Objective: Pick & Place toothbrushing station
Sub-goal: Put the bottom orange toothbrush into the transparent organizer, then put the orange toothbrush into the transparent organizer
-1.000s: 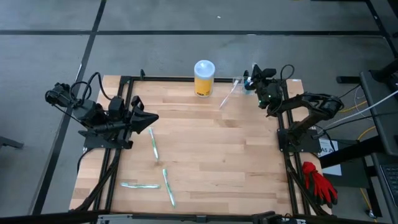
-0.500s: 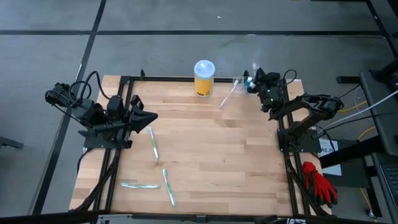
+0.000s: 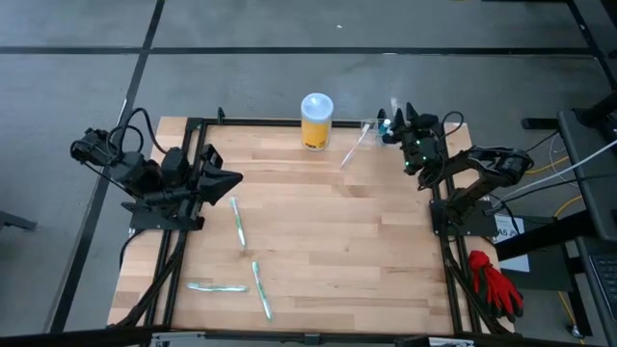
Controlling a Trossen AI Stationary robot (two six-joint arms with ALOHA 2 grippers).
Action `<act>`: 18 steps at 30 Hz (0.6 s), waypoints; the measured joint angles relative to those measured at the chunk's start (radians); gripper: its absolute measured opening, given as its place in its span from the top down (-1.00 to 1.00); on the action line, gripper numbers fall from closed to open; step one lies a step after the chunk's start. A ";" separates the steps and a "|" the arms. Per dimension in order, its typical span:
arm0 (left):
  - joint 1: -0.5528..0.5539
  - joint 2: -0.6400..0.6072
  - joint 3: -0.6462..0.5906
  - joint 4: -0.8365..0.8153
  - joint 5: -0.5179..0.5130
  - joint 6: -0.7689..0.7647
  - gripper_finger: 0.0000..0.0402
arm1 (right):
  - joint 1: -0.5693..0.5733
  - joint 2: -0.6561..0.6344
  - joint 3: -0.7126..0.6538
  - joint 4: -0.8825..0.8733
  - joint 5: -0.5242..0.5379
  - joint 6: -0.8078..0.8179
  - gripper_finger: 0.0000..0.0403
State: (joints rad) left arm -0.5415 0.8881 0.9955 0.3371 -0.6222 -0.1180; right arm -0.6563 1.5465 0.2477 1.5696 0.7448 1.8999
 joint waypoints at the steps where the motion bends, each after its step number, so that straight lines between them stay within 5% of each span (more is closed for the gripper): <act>1: 0.000 0.002 0.000 0.004 0.006 0.000 0.96 | 0.005 -0.002 -0.008 -0.001 0.037 0.000 0.04; 7: 0.000 0.012 0.000 0.006 0.010 -0.008 0.96 | 0.014 -0.021 -0.056 0.000 0.158 0.006 0.01; 13: 0.000 0.012 0.000 0.011 0.010 -0.014 0.96 | 0.052 -0.079 -0.066 0.000 0.155 0.012 0.01; 18: 0.000 0.011 0.000 0.028 0.010 -0.001 0.96 | 0.141 -0.218 -0.062 0.000 -0.024 -0.218 0.01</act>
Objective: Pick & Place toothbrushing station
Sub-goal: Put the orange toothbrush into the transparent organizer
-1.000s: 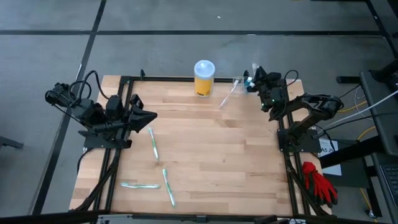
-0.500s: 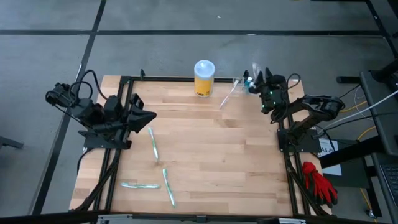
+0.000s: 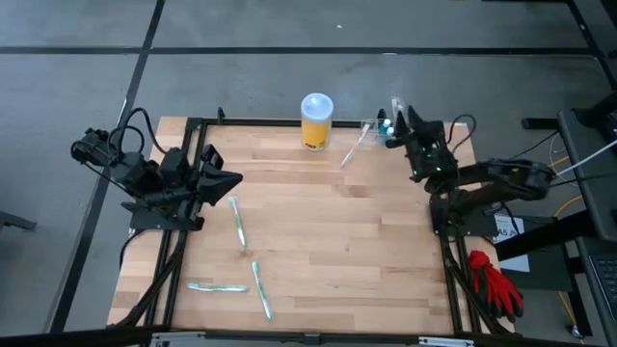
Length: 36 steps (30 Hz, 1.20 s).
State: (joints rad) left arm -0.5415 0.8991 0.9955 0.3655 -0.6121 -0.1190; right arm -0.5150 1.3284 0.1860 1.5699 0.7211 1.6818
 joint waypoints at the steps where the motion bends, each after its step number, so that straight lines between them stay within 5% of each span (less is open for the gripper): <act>1: 0.000 0.000 0.000 -0.001 0.000 0.002 0.96 | 0.022 -0.034 0.005 -0.001 -0.069 -0.095 0.01; 8: 0.000 0.000 0.000 -0.002 -0.013 0.048 0.96 | 0.128 -0.237 0.093 -0.068 -0.627 -0.692 0.03; 10: 0.000 -0.001 0.000 -0.002 -0.017 0.055 0.96 | 0.151 -0.279 0.161 -0.266 -0.710 -0.797 0.06; 13: 0.000 -0.001 0.000 -0.002 -0.018 0.062 0.96 | 0.169 -0.328 0.342 -0.874 -0.838 -0.948 0.13; 15: 0.000 -0.001 0.000 -0.003 -0.018 0.062 0.96 | 0.180 -0.327 0.512 -1.368 -0.809 -1.062 0.18; 17: 0.000 -0.001 0.000 -0.003 -0.017 0.062 0.96 | 0.187 -0.291 0.676 -1.734 -0.657 -1.084 0.24; 20: -0.006 -0.002 0.000 -0.014 -0.017 0.069 0.96 | 0.169 -0.239 0.863 -2.068 -0.378 -0.995 0.33; 22: -0.012 -0.005 0.000 -0.025 -0.017 0.079 0.96 | 0.126 -0.194 0.955 -2.183 -0.303 -0.968 0.39; 30: -0.013 -0.030 0.000 -0.029 0.040 0.108 0.96 | -0.048 0.047 1.193 -2.478 -0.466 -0.974 0.63; 36: -0.035 -0.052 0.000 -0.035 0.064 0.142 0.96 | -0.084 0.187 1.257 -2.504 -0.571 -1.007 0.80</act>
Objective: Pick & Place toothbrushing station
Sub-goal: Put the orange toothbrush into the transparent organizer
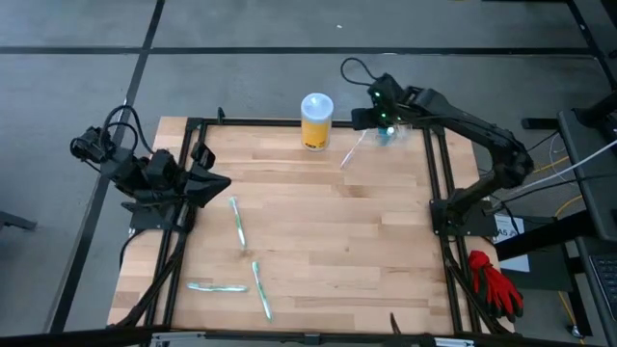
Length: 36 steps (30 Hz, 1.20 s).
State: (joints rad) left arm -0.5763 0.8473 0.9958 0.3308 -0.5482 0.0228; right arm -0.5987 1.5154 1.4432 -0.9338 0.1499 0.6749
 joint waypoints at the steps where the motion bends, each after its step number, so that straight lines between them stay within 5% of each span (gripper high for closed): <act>1: -0.005 -0.002 0.000 0.003 0.001 0.006 0.96 | -0.009 0.020 0.007 -0.006 -0.012 0.002 0.82; 10: -0.053 -0.015 0.000 -0.029 0.001 0.026 0.96 | -0.102 0.150 0.037 -0.185 -0.059 -0.003 0.89; 19: -0.058 -0.015 0.000 -0.047 0.009 0.027 0.96 | -0.119 0.155 0.038 -0.140 -0.044 0.029 0.82; 29: -0.058 -0.014 0.000 -0.170 0.011 -0.003 0.96 | -0.164 0.155 0.038 -0.103 -0.231 0.047 0.52; 36: -0.060 -0.018 0.000 -0.200 0.031 -0.005 0.96 | -0.182 0.155 0.038 -0.087 -0.224 0.062 0.17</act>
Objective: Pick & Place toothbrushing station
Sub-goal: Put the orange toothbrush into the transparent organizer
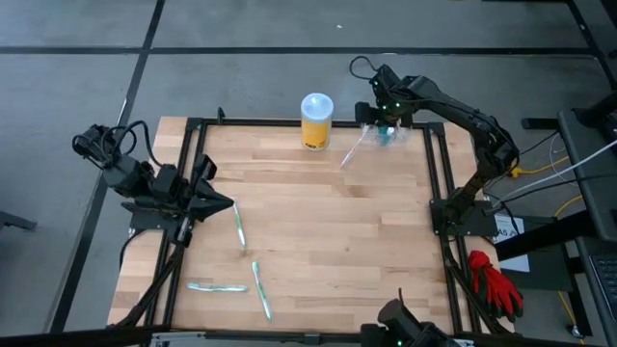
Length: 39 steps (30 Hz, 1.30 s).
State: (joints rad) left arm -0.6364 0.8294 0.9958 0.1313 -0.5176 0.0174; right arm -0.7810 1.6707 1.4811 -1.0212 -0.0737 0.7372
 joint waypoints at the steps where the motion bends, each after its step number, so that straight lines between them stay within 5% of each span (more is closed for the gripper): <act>1: -0.002 -0.002 0.000 -0.005 0.003 -0.002 0.96 | -0.007 0.000 0.000 0.001 0.003 0.010 0.14; 18: -0.084 -0.068 0.000 -0.052 -0.050 0.004 0.96 | -0.027 0.122 0.000 0.080 0.025 0.083 0.10; 39: -0.097 -0.089 0.000 -0.063 -0.067 0.023 0.96 | -0.076 0.125 0.000 0.084 0.067 0.093 0.11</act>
State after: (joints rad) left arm -0.7334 0.7407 0.9955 0.0683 -0.5842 0.0406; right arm -0.8571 1.7958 1.4811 -0.9372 -0.0071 0.8299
